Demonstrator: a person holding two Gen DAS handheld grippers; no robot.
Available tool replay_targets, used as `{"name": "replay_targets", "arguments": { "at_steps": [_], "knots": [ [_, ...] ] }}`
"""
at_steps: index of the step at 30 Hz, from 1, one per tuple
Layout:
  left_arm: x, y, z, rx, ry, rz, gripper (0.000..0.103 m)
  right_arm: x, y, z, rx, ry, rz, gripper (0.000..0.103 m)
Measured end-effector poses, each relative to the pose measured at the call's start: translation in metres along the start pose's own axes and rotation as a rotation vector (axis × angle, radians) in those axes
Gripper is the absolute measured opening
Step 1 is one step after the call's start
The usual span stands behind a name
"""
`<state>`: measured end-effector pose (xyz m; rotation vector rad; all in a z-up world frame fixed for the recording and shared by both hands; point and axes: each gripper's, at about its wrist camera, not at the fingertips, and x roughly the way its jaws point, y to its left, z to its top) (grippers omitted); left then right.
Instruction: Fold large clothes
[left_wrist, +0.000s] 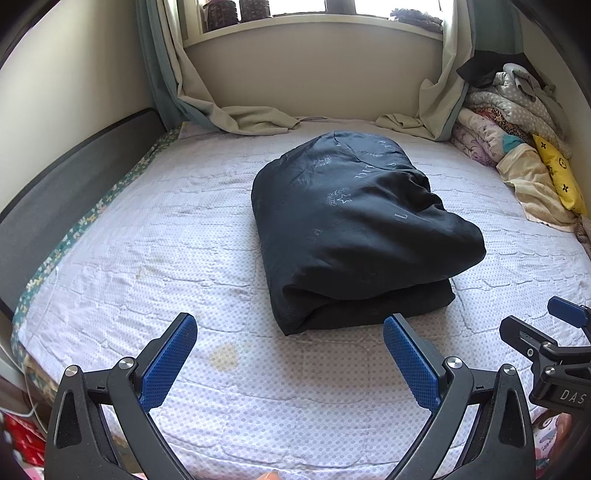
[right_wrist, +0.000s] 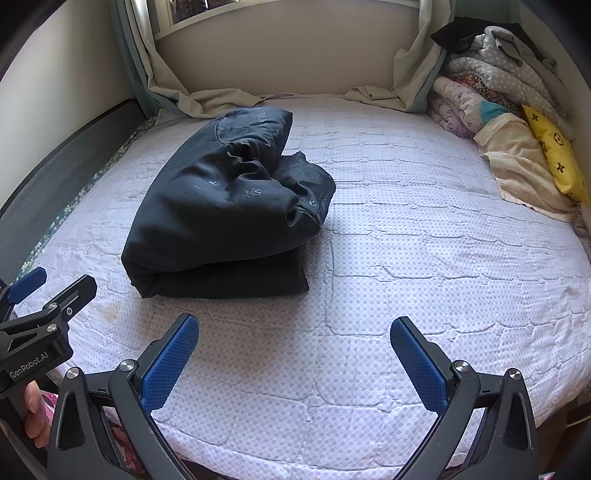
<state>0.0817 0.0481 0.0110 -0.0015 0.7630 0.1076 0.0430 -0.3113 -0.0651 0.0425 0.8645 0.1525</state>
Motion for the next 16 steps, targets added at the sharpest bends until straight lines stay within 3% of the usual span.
{"name": "replay_targets", "arguments": {
  "at_steps": [16],
  "knots": [
    [-0.0053,-0.0022,0.0004,0.024,-0.033,0.001,0.102,0.003,0.0007,-0.0011,0.006,0.013,0.009,0.103]
  ]
}}
